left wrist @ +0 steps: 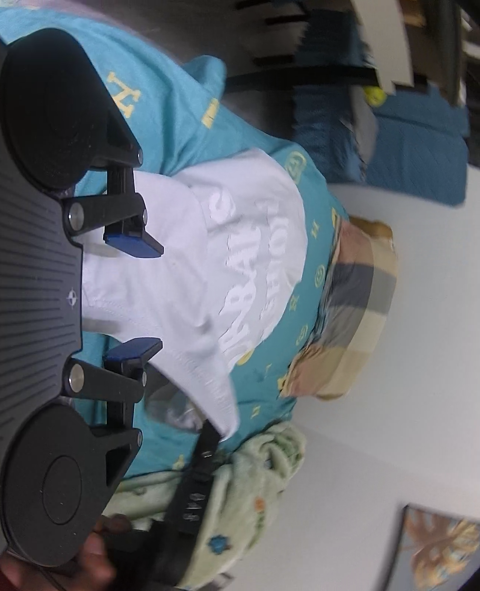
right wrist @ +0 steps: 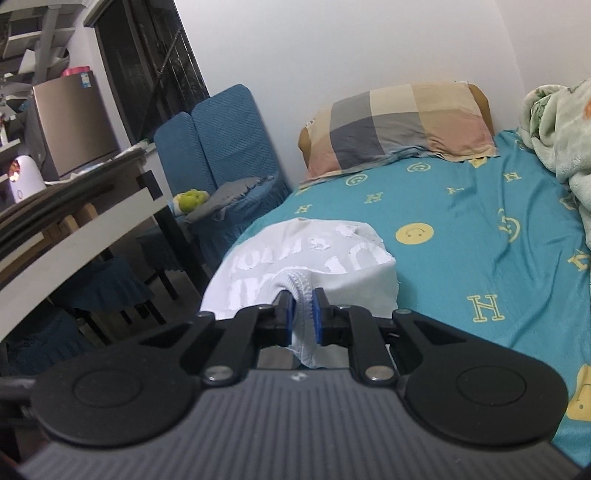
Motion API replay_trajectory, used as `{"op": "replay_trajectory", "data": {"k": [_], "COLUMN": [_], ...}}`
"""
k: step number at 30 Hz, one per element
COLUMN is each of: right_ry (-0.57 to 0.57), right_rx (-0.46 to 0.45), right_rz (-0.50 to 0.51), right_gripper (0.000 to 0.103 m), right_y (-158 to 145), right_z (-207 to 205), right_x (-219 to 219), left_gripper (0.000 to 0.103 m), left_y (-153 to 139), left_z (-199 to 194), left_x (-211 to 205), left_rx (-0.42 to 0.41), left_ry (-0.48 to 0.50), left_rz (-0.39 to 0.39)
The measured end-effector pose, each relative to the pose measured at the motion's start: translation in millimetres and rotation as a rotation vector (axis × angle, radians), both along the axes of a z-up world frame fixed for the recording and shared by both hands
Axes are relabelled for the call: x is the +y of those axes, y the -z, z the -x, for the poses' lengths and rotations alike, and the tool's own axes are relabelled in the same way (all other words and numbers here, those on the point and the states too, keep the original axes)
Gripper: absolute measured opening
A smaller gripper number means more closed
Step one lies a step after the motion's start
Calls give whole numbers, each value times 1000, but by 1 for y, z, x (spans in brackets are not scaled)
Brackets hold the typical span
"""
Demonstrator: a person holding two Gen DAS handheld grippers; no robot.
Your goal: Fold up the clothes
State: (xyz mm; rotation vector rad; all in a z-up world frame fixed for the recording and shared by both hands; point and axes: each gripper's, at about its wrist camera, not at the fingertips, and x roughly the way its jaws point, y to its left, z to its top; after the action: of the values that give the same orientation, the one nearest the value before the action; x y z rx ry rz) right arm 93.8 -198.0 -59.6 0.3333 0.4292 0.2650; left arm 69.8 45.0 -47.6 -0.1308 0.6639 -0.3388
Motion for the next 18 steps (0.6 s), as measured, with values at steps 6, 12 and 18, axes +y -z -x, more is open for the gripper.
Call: {"op": "replay_trajectory", "data": {"k": [6, 12, 18], "right_ry": [-18, 2, 62], "right_rx": [-20, -9, 51], "right_rz": [-29, -13, 85], "right_gripper": [14, 14, 14], "right_y": [-8, -6, 10], "right_z": [2, 0, -6], "right_x": [0, 0, 1], "left_gripper": [64, 63, 56], "left_y": [14, 47, 36], "left_z": [2, -30, -37], "left_x": [-38, -52, -19], "left_rx": [-60, -31, -63], "left_ry": [106, -32, -204], "left_rz": [-146, -293, -222]}}
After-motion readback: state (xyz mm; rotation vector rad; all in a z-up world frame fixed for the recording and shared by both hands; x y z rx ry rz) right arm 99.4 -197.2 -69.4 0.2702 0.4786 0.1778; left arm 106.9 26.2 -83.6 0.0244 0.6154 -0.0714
